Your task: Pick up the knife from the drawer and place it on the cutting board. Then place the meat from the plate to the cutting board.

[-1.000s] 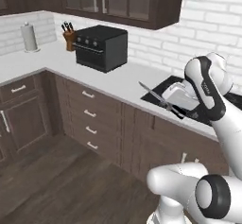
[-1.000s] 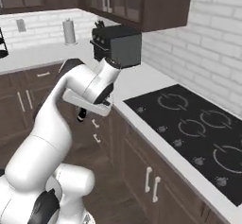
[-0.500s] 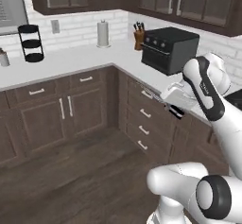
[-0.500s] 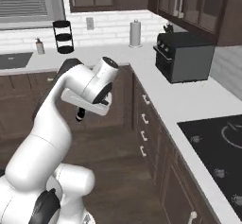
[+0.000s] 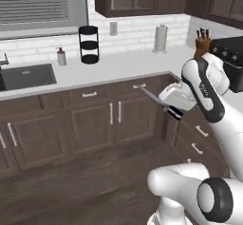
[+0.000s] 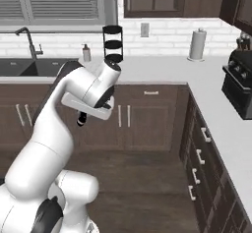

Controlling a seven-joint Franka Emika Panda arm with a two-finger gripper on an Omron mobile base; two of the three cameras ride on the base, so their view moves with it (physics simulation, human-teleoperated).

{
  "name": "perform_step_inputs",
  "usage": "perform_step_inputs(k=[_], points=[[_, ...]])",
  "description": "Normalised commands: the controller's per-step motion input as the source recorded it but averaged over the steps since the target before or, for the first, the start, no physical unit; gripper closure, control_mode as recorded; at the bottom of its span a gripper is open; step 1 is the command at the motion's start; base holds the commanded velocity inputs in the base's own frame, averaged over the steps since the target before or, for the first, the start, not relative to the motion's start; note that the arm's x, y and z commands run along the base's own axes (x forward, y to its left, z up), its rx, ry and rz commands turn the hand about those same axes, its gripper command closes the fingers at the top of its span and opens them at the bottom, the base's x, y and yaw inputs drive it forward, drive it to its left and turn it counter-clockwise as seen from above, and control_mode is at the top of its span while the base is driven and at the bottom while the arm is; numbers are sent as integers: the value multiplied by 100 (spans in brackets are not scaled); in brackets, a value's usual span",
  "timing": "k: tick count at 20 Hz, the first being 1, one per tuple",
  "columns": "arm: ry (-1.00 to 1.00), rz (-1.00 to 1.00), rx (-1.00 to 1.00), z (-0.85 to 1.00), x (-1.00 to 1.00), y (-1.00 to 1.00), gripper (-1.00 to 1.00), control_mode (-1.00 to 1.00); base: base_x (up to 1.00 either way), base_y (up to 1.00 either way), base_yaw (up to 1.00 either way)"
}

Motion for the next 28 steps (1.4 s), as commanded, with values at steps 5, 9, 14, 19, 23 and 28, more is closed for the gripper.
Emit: perform_step_inputs(k=[5, 9, 14, 19, 23, 28], points=[[0, 0, 0, 0, 0, 0, 100, 100, 100, 34, 24], [0, 0, 0, 0, 0, 0, 100, 100, 100, 32, 19], [0, 0, 0, 0, 0, 0, 100, 100, 100, 32, 19], [0, 0, 0, 0, 0, 0, 100, 100, 100, 43, 22], [0, 0, 0, 0, 0, 0, 100, 100, 76, 66, 41], [0, 0, 0, 0, 0, 0, 100, 100, 18, 70, 62]])
